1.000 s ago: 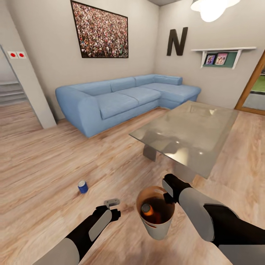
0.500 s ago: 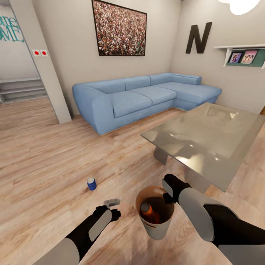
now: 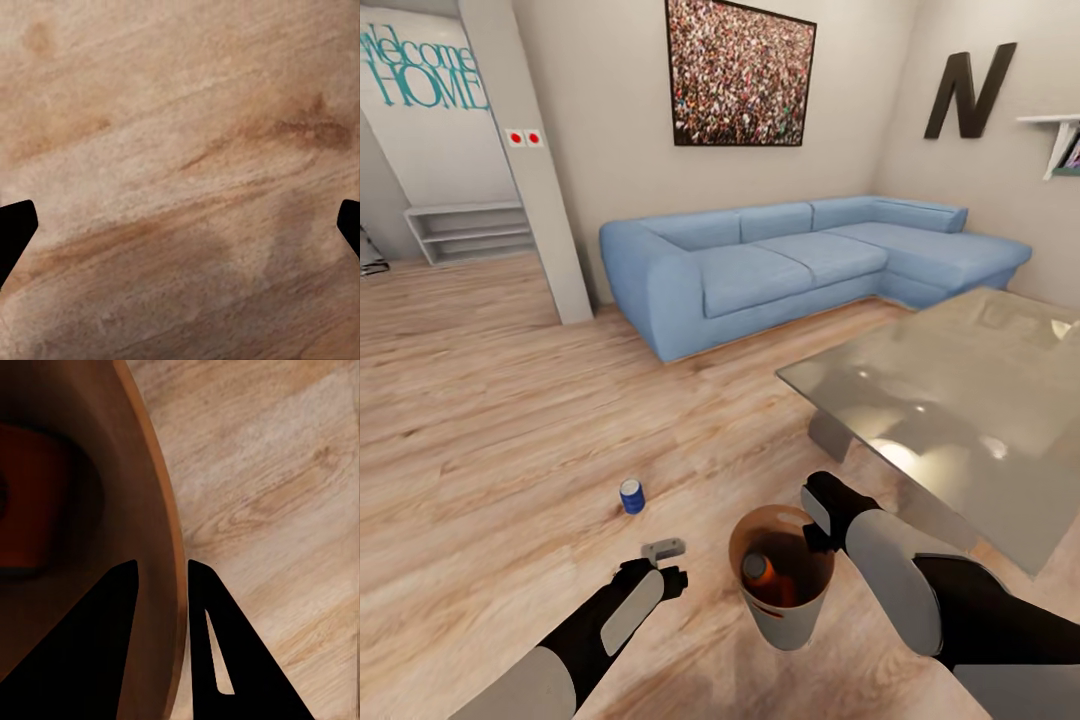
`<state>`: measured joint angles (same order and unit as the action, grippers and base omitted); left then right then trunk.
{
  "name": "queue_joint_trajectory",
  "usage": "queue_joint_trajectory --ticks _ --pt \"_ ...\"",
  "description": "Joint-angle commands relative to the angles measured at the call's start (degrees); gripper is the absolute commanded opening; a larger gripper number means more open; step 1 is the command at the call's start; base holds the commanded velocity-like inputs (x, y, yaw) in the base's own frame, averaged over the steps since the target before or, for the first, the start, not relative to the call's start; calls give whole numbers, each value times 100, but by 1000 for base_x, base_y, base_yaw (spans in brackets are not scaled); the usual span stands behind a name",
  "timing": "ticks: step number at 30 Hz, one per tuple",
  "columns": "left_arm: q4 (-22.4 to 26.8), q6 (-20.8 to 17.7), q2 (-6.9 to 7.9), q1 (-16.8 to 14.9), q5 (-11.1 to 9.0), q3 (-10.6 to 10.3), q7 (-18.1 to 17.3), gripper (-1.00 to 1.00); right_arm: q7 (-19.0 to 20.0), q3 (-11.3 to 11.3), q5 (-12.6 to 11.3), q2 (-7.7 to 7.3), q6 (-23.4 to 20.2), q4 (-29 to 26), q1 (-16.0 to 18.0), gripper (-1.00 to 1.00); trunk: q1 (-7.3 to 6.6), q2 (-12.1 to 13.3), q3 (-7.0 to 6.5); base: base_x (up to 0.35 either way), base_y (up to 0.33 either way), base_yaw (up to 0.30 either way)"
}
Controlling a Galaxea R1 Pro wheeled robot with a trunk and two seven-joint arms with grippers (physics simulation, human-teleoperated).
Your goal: Put the three can of soda from the living room inside the tash can in the kitchen.
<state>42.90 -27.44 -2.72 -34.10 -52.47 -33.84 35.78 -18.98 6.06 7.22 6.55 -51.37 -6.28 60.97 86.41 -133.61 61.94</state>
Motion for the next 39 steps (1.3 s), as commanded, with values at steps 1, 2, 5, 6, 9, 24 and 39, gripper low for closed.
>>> queue_joint_trajectory --ticks 1,2,5,6,9,24,39 --pt "0 3 0 0 0 0 0 100 0 9 -22 -1 6 -1 3 -100 -1 0 5 208 -83 238" --pt "0 4 0 0 0 0 0 100 0 9 -23 -2 6 -2 3 -100 -1 0 11 214 -83 232" --pt "0 8 0 0 0 0 0 100 0 9 -26 -4 5 -4 3 -100 -1 0 31 224 -83 204" --pt "0 9 0 0 0 0 0 100 0 9 -26 -2 5 -4 3 -100 -1 0 39 231 -83 173" --pt "1 12 0 5 0 0 0 100 0 9 -27 0 5 -5 3 -100 -1 0 63 232 -83 152" --pt "0 19 0 9 0 0 0 100 0 9 -28 4 12 -4 3 -100 -1 0 198 235 -54 82" --pt "0 28 0 9 0 0 0 100 0 9 -28 8 13 4 3 -100 -1 0 336 236 -1 74"
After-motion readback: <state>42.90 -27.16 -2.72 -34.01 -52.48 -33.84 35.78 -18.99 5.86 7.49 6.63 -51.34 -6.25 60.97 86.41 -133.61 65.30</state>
